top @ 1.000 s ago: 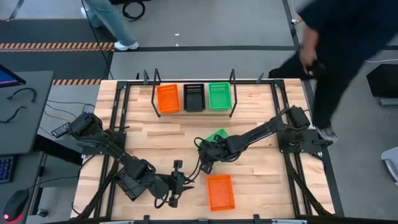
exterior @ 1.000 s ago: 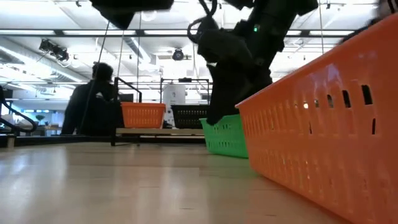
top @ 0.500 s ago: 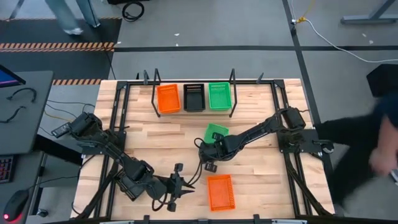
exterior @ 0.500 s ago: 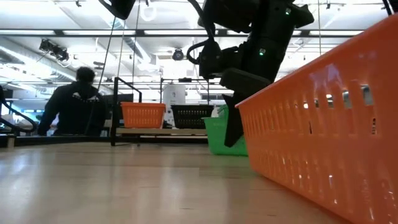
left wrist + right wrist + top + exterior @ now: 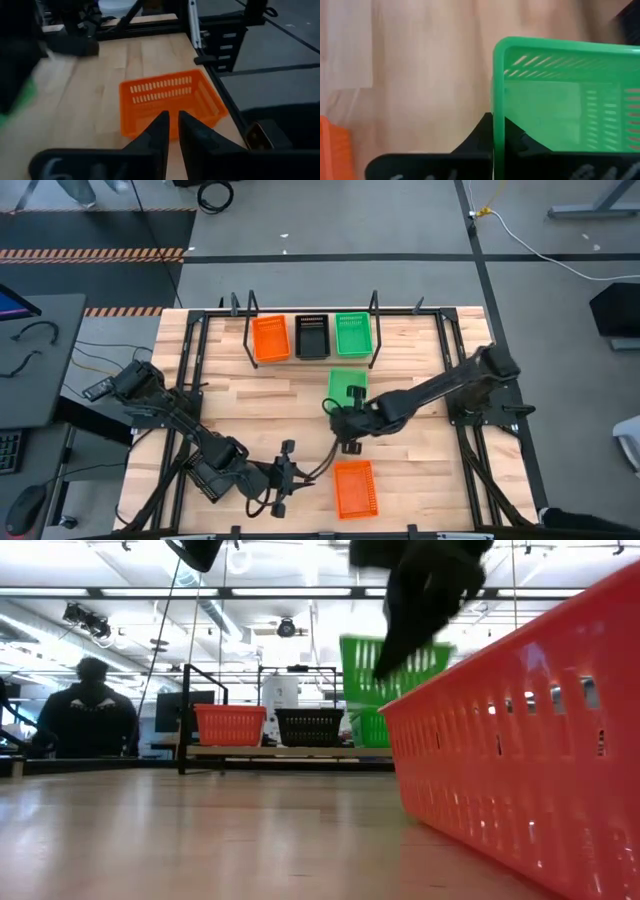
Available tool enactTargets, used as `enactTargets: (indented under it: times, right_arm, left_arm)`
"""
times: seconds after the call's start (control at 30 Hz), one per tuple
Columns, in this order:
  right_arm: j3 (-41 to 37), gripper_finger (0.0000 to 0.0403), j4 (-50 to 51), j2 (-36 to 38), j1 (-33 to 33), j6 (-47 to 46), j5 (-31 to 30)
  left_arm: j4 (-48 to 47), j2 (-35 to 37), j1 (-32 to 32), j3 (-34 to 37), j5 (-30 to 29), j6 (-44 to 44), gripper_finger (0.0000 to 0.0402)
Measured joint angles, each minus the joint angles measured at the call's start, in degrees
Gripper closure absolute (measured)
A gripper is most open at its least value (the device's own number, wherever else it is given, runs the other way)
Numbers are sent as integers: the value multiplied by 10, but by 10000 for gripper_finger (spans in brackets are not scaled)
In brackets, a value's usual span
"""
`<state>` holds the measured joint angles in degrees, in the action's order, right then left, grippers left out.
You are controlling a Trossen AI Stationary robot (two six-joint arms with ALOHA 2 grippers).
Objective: Stack baskets on shelf by color
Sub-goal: Stack the green bin on top of the green bin on the shelf
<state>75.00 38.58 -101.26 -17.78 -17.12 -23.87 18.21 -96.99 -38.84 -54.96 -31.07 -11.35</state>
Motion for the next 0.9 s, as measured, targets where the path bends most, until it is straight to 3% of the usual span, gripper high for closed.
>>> enactTargets:
  times: [0.1,0.2,0.57,0.9]
  right_arm:
    - [0,400,0,49,8,74,-57]
    - [0,400,1,89,50,159,-54]
    - [0,401,19,123,271,341,96]
    - [0,401,18,123,375,429,195]
  left_arm:
    - [15,0,13,0,-2,2,357]
    - [42,0,30,0,-2,25,358]
    - [98,0,140,-1,114,67,363]
    - [131,0,249,-1,228,96,370]
